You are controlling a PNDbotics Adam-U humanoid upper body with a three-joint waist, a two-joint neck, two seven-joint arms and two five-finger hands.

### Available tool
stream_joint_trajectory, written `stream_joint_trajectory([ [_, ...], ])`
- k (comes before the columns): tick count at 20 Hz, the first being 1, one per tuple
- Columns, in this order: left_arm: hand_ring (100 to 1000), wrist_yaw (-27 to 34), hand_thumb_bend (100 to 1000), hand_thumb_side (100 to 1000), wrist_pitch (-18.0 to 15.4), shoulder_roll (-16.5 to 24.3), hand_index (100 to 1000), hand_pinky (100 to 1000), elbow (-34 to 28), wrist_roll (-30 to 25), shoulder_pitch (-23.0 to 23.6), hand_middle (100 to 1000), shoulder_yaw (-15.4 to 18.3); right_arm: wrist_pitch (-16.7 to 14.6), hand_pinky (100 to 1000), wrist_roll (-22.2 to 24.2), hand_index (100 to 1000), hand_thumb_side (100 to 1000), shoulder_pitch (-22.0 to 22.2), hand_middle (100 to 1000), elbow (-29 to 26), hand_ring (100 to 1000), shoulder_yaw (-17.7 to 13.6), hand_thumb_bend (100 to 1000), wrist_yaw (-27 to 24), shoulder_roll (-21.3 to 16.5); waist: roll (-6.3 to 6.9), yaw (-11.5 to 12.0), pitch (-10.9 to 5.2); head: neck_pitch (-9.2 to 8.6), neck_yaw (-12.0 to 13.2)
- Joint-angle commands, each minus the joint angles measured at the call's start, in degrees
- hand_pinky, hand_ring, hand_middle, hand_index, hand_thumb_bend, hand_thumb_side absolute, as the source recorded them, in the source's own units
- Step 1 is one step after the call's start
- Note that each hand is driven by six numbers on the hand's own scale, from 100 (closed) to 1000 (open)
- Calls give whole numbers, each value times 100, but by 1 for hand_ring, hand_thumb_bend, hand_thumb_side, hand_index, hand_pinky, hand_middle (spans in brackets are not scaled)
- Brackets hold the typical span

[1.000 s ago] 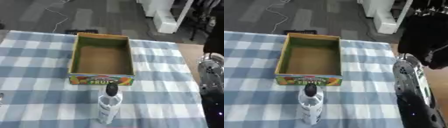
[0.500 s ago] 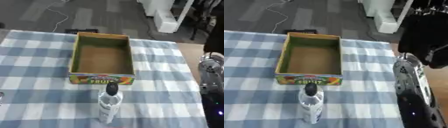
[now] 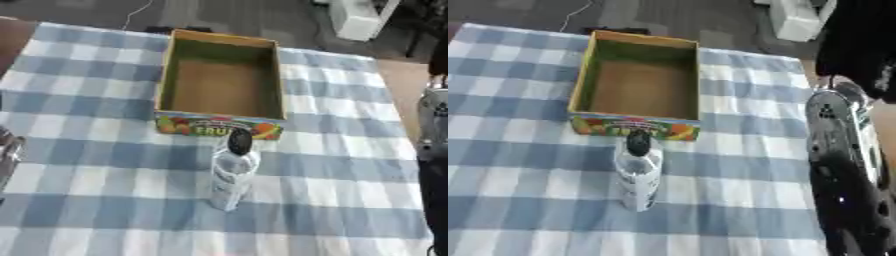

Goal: Pick up objects on the table and place them in the box.

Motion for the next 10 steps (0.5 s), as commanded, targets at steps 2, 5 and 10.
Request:
stream_joint_trajectory([
  [2,593,38,100,816,-226,139,738,497,-97,206,-65,652,57,570,634,468,801,720,67,794,-104,707,100,100,239,-344,48,3,-80,35,-17],
  [5,590,32,100,817,-225,128,739,494,-97,196,-34,653,52,750,649,845,819,694,93,818,-104,725,163,100,389,-604,52,-11,-76,35,-33],
  [10,588,24,100,817,-218,115,740,493,-97,185,-1,653,40,636,669,1257,867,598,-18,858,-22,740,220,180,697,-932,63,-41,-73,35,-101],
])
